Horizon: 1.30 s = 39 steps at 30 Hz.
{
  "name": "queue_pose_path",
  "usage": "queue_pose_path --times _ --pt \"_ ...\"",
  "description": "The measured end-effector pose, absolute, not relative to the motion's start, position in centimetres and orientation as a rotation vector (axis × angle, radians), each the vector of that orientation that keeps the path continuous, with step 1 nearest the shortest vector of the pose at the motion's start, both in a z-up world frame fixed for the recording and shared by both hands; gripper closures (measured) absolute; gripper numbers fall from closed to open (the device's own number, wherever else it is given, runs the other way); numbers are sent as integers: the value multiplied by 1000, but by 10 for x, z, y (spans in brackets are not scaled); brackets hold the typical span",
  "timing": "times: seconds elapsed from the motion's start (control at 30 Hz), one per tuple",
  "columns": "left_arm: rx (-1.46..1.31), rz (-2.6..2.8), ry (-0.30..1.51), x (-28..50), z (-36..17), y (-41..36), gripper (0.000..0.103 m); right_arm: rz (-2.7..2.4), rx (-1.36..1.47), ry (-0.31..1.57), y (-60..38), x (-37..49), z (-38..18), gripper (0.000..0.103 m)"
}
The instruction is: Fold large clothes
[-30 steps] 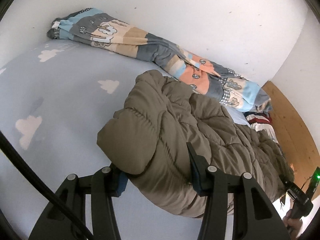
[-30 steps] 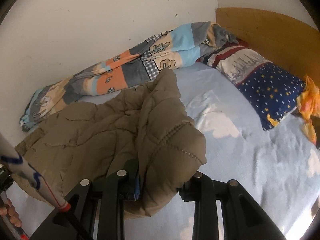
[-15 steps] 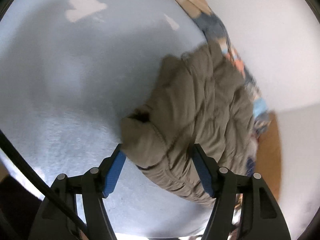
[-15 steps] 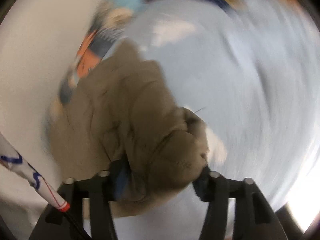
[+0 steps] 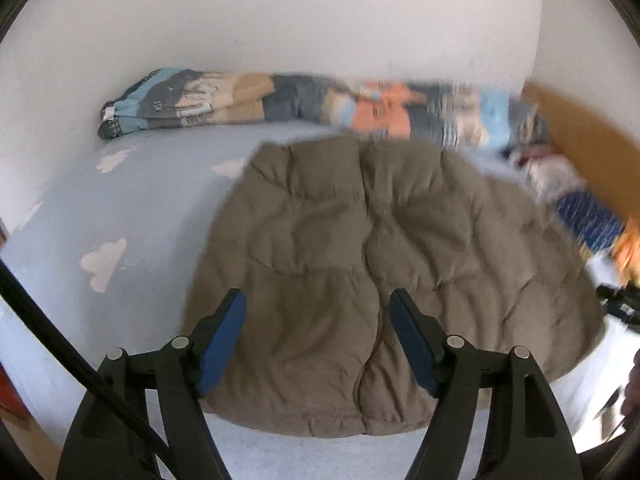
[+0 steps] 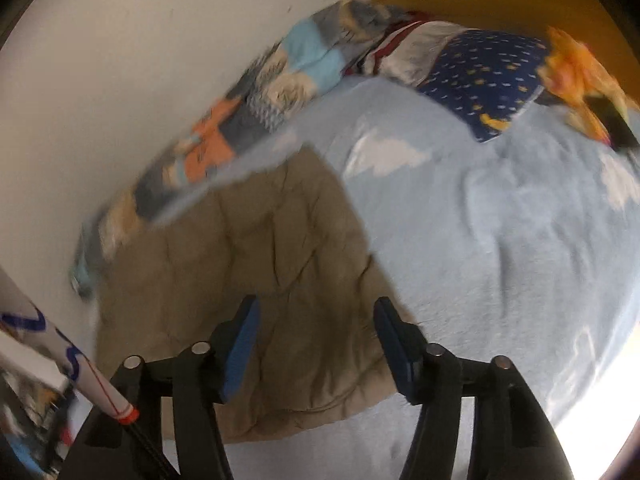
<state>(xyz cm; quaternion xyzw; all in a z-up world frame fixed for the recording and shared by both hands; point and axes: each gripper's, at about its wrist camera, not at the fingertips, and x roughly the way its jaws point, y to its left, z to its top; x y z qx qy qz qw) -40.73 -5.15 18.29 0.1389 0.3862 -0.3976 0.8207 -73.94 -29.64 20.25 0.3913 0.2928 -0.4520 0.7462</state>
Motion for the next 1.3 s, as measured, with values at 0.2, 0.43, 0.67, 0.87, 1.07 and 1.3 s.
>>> queue_pose_path --times 0.2,0.43,0.67,0.87,1.07,1.3 --pt "315 -773 1035 -377 139 -74 25 -997 985 774 -314 -742 140 41" --pt "259 -834 773 -400 197 -91 25 -1095 795 688 -301 -736 188 41" --pt "360 -942 798 -410 187 -184 25 -905 638 673 -302 -649 201 41" --pt "505 -896 858 -406 159 -222 25 -907 572 829 -306 -597 170 40" --pt "560 -881 888 -401 141 -234 21 -930 521 921 -310 -582 150 39" --pt "522 -879 842 -411 164 -211 21 -946 518 842 -303 -588 174 39"
